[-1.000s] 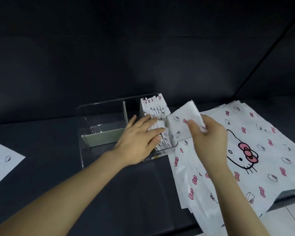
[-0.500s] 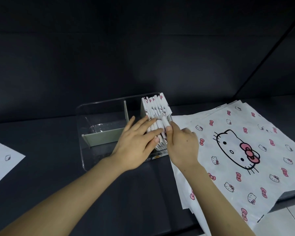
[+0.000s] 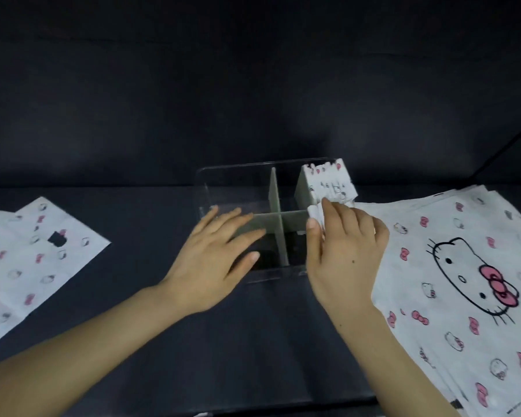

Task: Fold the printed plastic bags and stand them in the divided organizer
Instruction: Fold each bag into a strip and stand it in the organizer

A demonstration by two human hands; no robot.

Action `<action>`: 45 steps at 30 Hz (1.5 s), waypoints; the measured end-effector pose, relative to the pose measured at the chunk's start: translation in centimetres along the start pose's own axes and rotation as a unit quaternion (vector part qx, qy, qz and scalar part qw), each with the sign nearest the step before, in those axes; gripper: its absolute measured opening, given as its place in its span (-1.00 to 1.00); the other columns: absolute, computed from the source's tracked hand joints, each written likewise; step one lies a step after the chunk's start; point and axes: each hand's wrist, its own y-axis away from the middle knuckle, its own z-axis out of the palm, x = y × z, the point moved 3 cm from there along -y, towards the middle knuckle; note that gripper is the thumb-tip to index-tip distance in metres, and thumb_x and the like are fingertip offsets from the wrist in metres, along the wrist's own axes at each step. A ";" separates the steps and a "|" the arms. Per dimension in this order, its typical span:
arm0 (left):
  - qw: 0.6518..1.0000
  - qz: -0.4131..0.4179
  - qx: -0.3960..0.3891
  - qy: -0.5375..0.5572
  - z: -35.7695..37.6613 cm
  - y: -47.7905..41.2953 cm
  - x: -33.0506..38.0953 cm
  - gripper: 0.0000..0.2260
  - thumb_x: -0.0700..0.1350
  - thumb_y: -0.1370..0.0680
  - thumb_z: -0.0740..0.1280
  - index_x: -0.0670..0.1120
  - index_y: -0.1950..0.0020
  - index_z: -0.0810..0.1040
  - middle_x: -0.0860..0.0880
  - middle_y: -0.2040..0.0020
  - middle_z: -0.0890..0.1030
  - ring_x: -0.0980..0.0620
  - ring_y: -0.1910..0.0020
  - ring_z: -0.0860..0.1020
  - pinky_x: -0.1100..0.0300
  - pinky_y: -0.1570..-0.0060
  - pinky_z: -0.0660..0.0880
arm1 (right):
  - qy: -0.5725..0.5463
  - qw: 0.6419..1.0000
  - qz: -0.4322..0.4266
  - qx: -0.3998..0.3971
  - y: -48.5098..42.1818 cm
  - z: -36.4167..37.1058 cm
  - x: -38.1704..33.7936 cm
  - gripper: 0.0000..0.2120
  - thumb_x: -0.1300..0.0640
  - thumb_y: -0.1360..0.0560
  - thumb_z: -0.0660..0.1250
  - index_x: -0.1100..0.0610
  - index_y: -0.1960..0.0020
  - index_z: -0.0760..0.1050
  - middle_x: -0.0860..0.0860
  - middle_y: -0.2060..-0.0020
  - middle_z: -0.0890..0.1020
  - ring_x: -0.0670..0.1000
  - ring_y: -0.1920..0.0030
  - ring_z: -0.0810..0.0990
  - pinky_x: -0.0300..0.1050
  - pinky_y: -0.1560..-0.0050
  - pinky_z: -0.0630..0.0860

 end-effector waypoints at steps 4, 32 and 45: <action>0.989 -0.141 0.025 -0.047 -1.5 8.8 -7.2 -0.52 0.13 -0.62 0.02 -0.11 -0.19 0.61 -0.14 -0.23 0.57 -0.17 -0.26 0.51 -0.15 -0.36 0.28 | -0.137 0.981 -0.125 -0.051 2.5 0.4 -8.1 -0.63 0.05 -0.60 0.10 0.23 -0.17 0.57 0.12 -0.08 0.63 0.15 -0.10 0.56 0.09 -0.21 0.39; 0.969 -0.193 0.072 0.139 0.8 25.4 -17.1 -0.61 0.24 -0.58 0.15 0.08 -0.09 0.67 0.04 -0.33 0.51 0.02 -0.43 0.33 0.01 -0.47 0.11 | -0.224 0.867 -0.335 -0.292 11.0 11.3 -17.6 -0.67 -0.11 -0.47 0.25 0.03 -0.07 0.66 -0.05 -0.16 0.63 0.01 -0.16 0.51 -0.13 -0.14 0.28; 0.947 -0.165 0.060 0.270 2.1 24.1 -12.6 -0.40 0.38 -0.41 0.31 0.15 -0.37 0.40 0.06 -0.37 0.46 0.04 -0.46 0.29 0.16 -0.46 0.14 | -0.330 0.797 -0.069 -0.502 9.7 6.2 -17.4 -0.84 0.13 -0.46 0.42 0.04 0.30 0.61 -0.07 0.36 0.63 -0.19 0.31 0.51 -0.31 0.17 0.41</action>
